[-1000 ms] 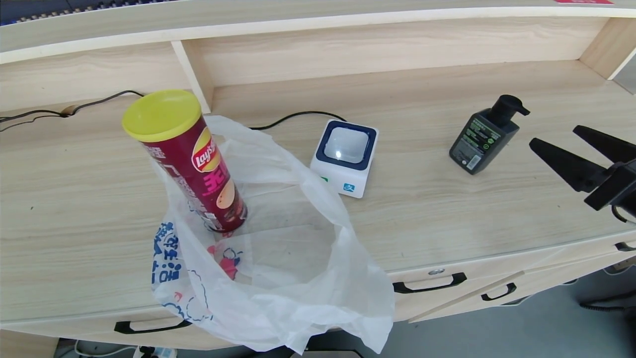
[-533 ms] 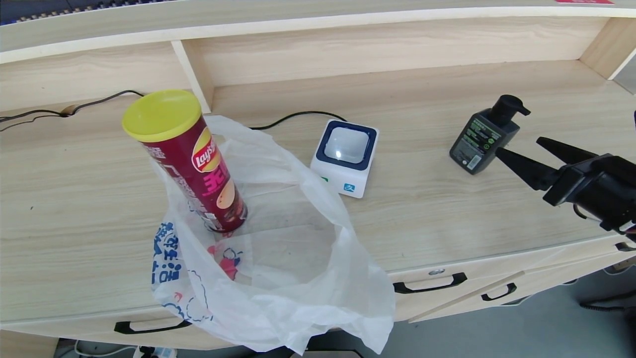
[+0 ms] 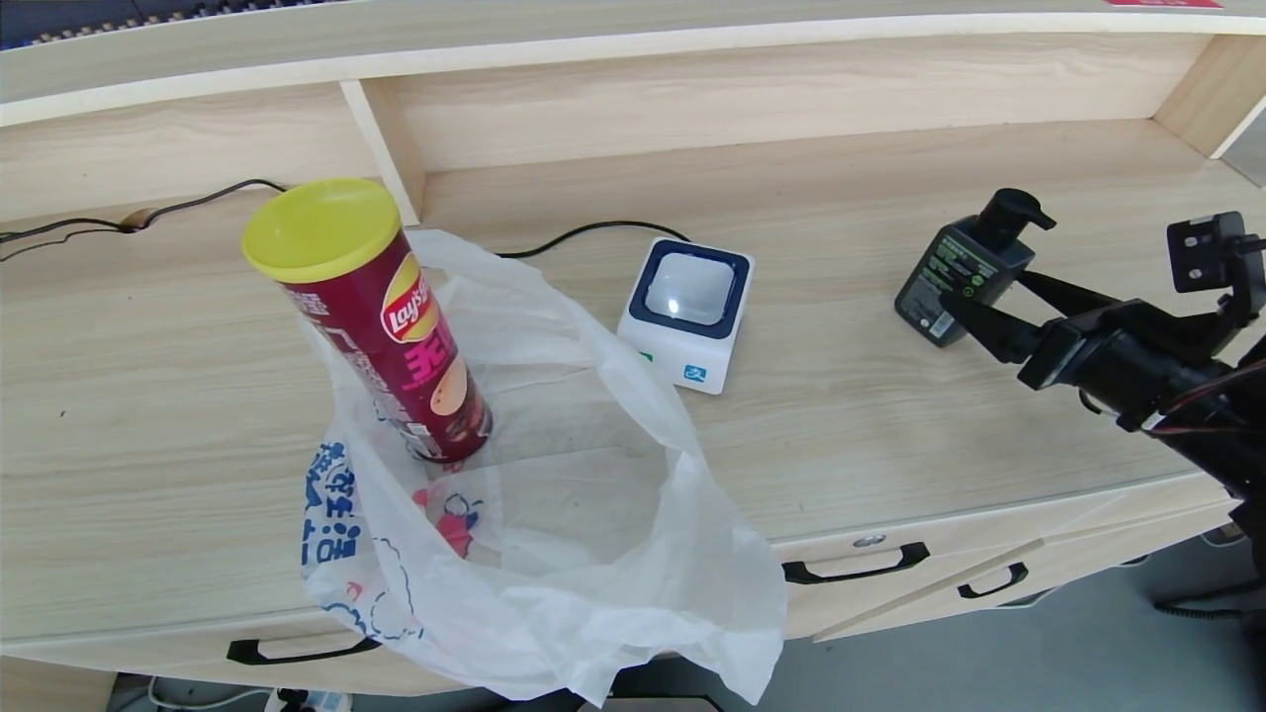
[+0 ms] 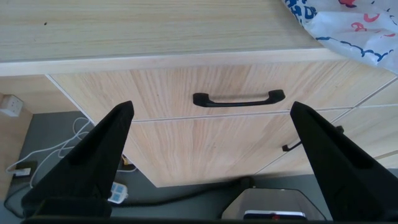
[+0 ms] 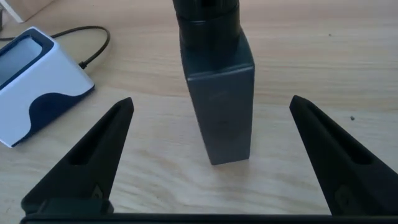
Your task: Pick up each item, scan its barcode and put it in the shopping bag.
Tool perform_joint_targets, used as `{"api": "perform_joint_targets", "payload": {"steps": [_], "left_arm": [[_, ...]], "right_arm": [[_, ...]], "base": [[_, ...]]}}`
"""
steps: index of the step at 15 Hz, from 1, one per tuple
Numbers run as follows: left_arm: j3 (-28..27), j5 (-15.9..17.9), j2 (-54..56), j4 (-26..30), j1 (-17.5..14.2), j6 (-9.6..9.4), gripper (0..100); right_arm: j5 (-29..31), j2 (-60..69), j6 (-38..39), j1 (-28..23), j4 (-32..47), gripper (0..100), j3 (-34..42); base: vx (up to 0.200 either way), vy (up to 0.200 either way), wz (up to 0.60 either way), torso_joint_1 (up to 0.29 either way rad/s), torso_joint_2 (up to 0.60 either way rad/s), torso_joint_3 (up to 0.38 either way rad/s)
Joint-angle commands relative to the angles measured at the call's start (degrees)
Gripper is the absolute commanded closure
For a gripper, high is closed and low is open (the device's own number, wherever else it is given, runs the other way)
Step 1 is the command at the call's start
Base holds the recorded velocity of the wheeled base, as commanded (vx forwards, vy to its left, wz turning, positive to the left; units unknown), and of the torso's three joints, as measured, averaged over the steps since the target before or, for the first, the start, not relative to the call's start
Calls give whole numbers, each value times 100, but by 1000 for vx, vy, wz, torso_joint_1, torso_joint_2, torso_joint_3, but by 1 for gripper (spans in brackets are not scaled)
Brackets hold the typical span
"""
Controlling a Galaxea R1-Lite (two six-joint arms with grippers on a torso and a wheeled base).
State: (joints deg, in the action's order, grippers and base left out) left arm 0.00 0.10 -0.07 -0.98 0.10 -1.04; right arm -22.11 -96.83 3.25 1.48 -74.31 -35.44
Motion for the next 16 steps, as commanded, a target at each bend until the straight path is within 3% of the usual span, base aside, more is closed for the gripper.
{"api": "perform_joint_targets", "payload": {"steps": [1, 15, 16], "left_arm": [[0, -1, -1, -8, -1, -2, 0], [0, -1, -1, 1, -1, -2, 0], [0, -1, -1, -8, -1, -2, 0]], "right_arm": [[-3, -389, 8, 2, -198, 0, -402], [-3, -1435, 246, -7, -558, 0, -1369], [-3, -1444, 281, 2, -558, 100, -1404]], "base": [[0, 0, 0, 0, 0, 0], [0, 0, 0, 0, 0, 0], [0, 0, 0, 0, 0, 0]]}}
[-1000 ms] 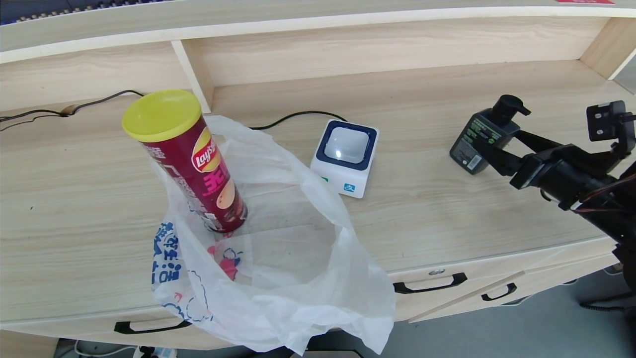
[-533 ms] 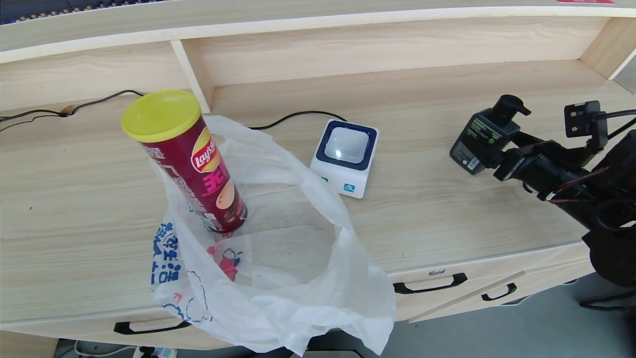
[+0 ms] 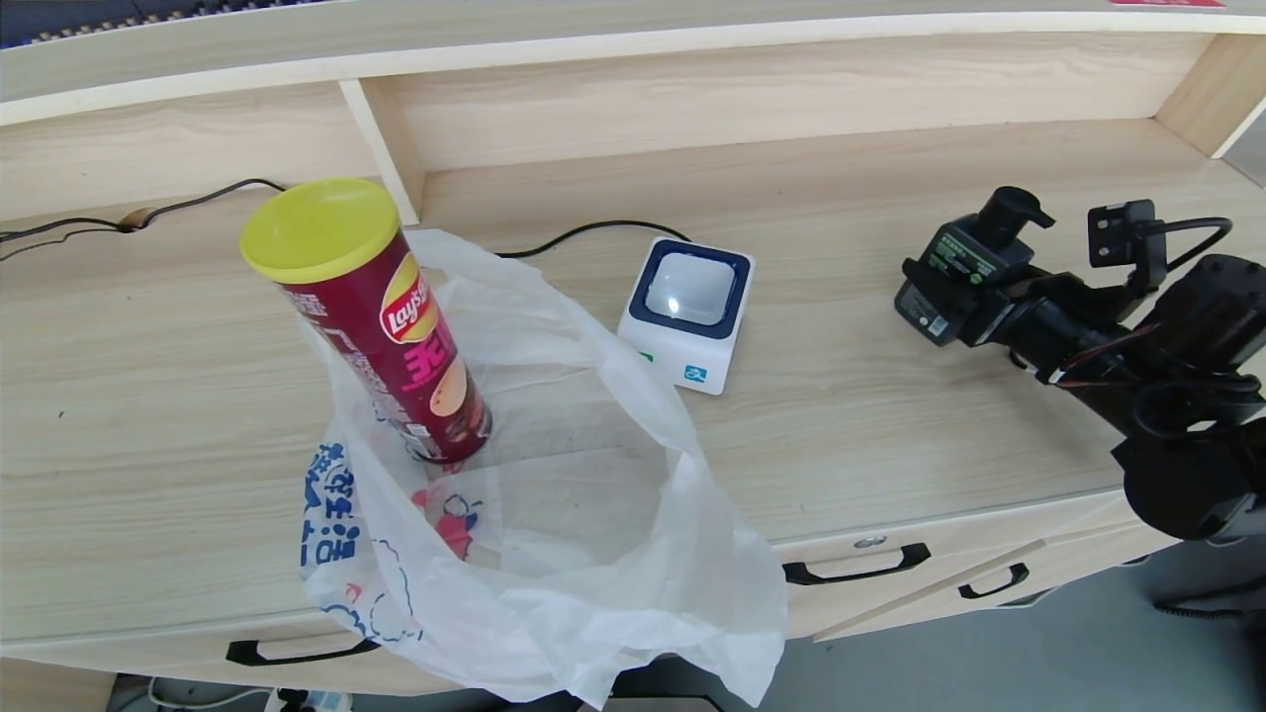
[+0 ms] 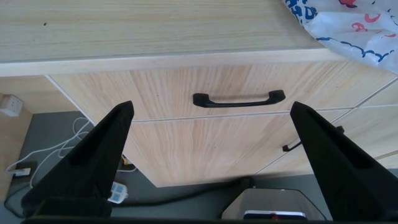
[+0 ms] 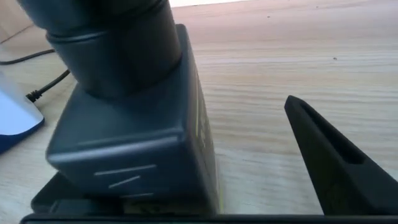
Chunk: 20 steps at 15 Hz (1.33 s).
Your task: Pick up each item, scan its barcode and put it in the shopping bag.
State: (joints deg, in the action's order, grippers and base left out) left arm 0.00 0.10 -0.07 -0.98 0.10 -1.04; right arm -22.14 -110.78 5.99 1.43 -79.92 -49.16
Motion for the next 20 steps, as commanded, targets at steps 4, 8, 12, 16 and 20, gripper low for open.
{"api": "perform_joint_targets", "payload": {"steps": [4, 8, 12, 16, 20], "left_arm": [[0, -1, -1, -8, -1, -2, 0], [0, -1, -1, 1, -1, -2, 0], [0, -1, -1, -8, -1, -2, 0], [0, -1, -1, 1, -1, -2, 0], [0, -1, -1, 1, -1, -2, 0]], "right_arm": [[-1, -67, -10, 42, -76, 100, -102], [-36, 91, 17, 191, -428, 100, -58], [34, 1348, 254, 1132, -551, 100, 645], [1238, 2350, 263, 3021, -375, 100, 794], [1818, 3352, 632, 4885, 1945, 100, 126]], "base": [[0, 0, 0, 0, 0, 0], [0, 0, 0, 0, 0, 0], [0, 0, 0, 0, 0, 0], [0, 0, 0, 0, 0, 0], [0, 0, 0, 0, 0, 0]]}}
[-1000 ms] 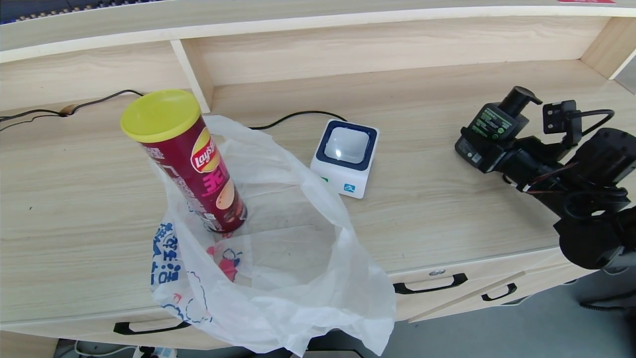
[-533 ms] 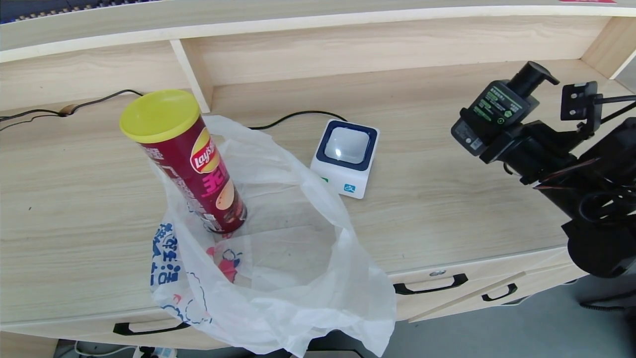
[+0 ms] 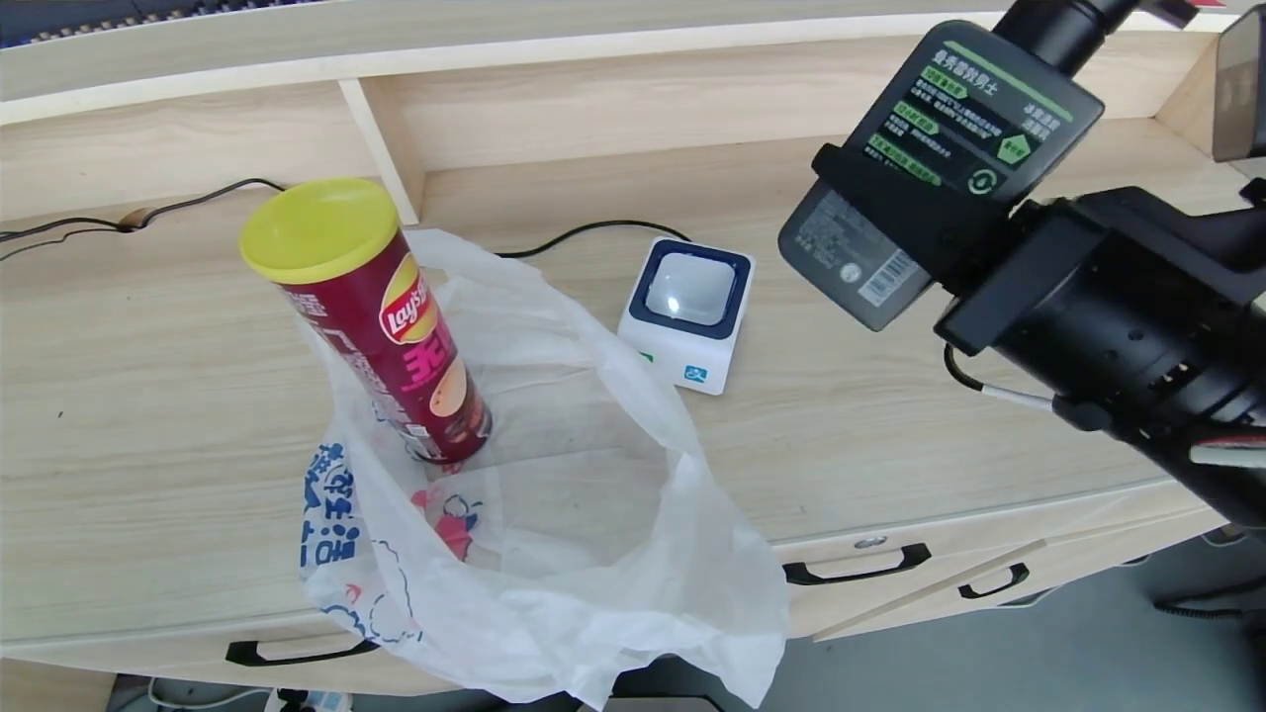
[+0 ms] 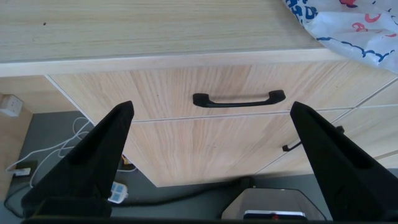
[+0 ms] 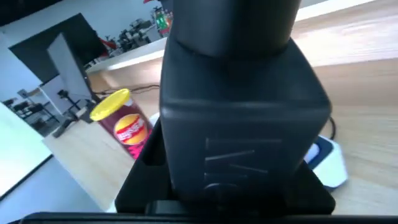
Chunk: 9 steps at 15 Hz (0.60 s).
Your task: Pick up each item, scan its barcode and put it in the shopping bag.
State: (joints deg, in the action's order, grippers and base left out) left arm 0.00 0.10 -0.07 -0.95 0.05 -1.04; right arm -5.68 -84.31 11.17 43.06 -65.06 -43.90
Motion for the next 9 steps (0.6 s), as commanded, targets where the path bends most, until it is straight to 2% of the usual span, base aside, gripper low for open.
{"api": "perform_joint_targets", "payload": {"steps": [1, 3, 5, 9], "left_arm": [[0, -1, -1, -10, 4, -2, 0], [0, -1, -1, -2, 4, -2, 0], [0, -1, -1, -2, 4, -2, 0], [0, -1, -1, -2, 4, -2, 0]], "right_arm": [[313, 661, 246, 1056, 556, 100, -655], [612, 503, 606, 1653, 565, 100, -971], [665, 389, 650, 2058, 565, 100, -1103], [700, 407, 852, 2365, 547, 100, -875]], "base": [[0, 0, 0, 0, 0, 0], [0, 0, 0, 0, 0, 0], [0, 0, 0, 0, 0, 0], [0, 0, 0, 0, 0, 0]]}}
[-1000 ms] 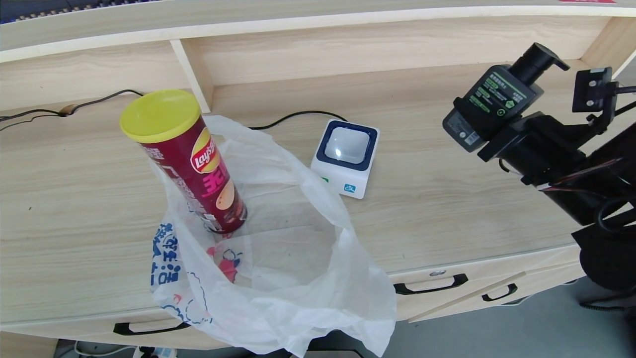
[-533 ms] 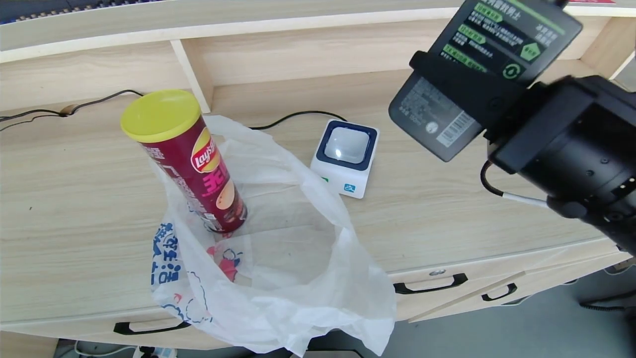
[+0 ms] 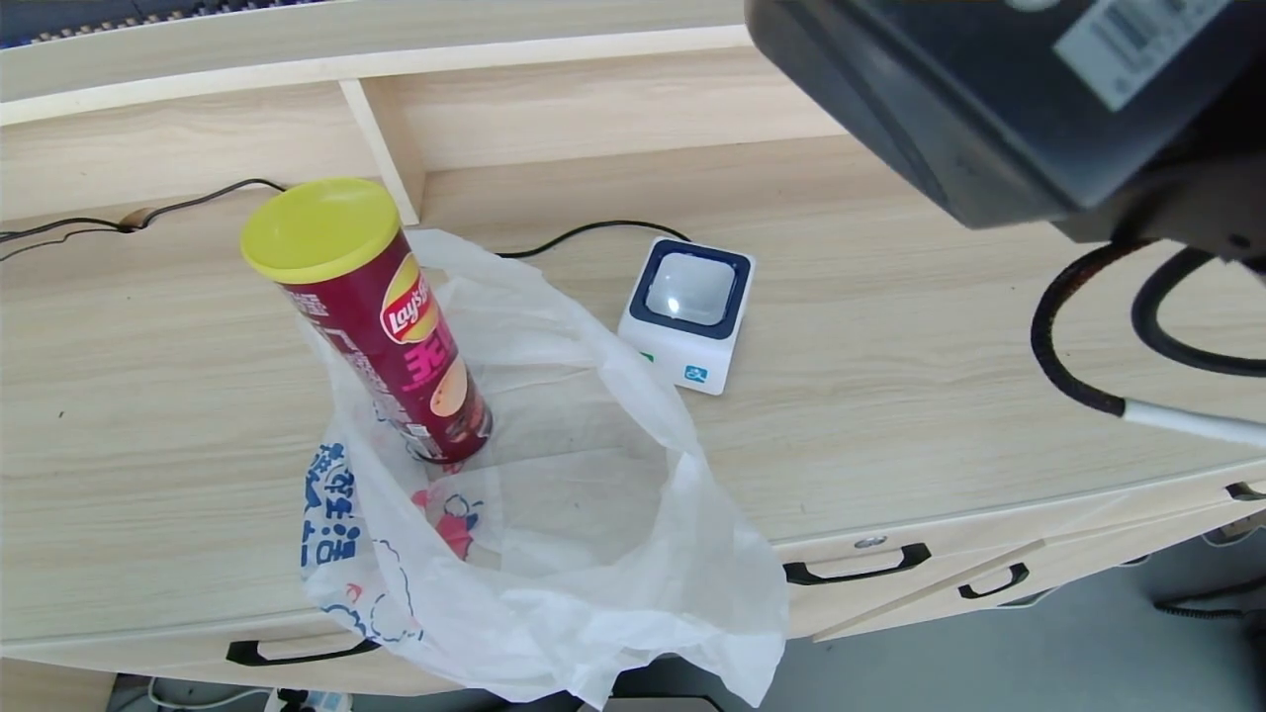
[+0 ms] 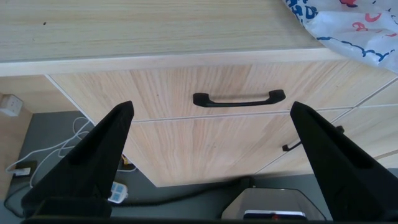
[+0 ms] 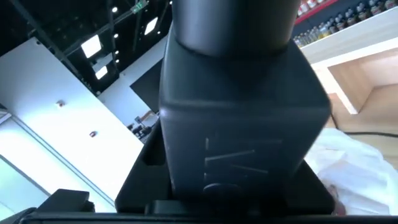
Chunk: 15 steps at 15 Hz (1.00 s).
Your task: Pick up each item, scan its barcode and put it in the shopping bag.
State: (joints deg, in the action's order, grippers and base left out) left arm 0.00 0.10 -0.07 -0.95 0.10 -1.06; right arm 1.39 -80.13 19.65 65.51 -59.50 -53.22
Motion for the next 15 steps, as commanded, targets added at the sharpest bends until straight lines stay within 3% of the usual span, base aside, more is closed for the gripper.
{"api": "perform_joint_targets", "payload": {"steps": [1, 4, 7, 15], "left_arm": [[0, -1, -1, -2, -1, 1, 0], [0, -1, -1, -10, -1, 1, 0], [0, -1, -1, -2, -1, 1, 0], [0, -1, -1, -2, -1, 1, 0]], "right_arm": [[2, -3, 4, 252, -9, 100, 75], [142, -266, -14, 436, -70, 100, 225], [186, -653, 4, 550, -650, 100, 304], [195, -513, -286, 832, -677, 100, 594]], "base": [[0, 0, 0, 0, 0, 0], [0, 0, 0, 0, 0, 0], [0, 0, 0, 0, 0, 0], [0, 0, 0, 0, 0, 0]]}}
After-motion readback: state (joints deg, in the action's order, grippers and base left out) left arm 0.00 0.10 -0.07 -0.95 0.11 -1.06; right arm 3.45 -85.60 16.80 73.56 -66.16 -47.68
